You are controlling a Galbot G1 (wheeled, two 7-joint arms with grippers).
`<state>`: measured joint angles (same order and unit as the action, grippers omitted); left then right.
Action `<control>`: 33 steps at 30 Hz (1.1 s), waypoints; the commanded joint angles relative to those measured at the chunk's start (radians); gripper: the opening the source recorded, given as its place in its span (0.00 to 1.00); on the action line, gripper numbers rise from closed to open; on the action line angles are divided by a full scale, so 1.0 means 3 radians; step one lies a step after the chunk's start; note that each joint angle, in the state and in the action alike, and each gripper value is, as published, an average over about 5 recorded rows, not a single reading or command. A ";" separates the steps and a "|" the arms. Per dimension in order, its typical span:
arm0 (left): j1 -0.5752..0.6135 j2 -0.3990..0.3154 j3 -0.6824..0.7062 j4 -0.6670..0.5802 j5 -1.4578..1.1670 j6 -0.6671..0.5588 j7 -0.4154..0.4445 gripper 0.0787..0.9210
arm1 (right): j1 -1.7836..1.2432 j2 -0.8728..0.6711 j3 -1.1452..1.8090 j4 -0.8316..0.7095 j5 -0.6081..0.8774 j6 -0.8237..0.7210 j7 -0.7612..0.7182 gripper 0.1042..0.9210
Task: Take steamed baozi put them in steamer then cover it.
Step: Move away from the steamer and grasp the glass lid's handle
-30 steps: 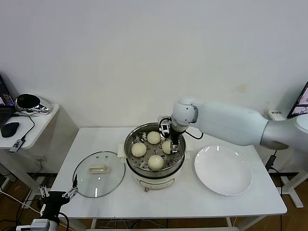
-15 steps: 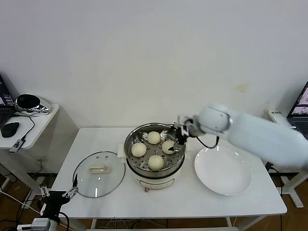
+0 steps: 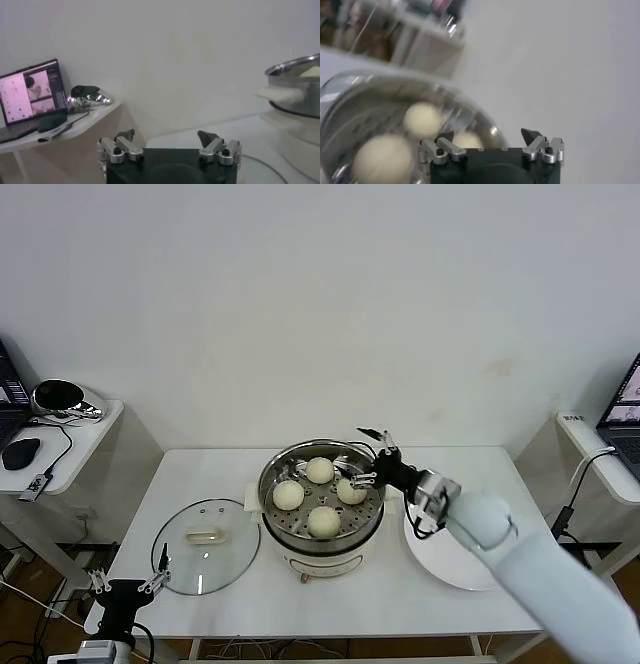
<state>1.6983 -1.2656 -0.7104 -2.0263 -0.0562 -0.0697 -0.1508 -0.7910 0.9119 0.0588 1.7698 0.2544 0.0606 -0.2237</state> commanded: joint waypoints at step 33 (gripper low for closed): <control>-0.1039 0.0623 0.0615 0.1458 0.4564 -0.0129 -0.0247 0.88 | -0.2660 0.1844 0.3328 0.0512 -0.0472 0.0639 0.0836 0.88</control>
<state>1.5094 -1.1036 -0.5918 -1.6679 1.1485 -0.1004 -0.2472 -1.5502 1.4290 1.0036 1.9195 0.1193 0.2419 0.0004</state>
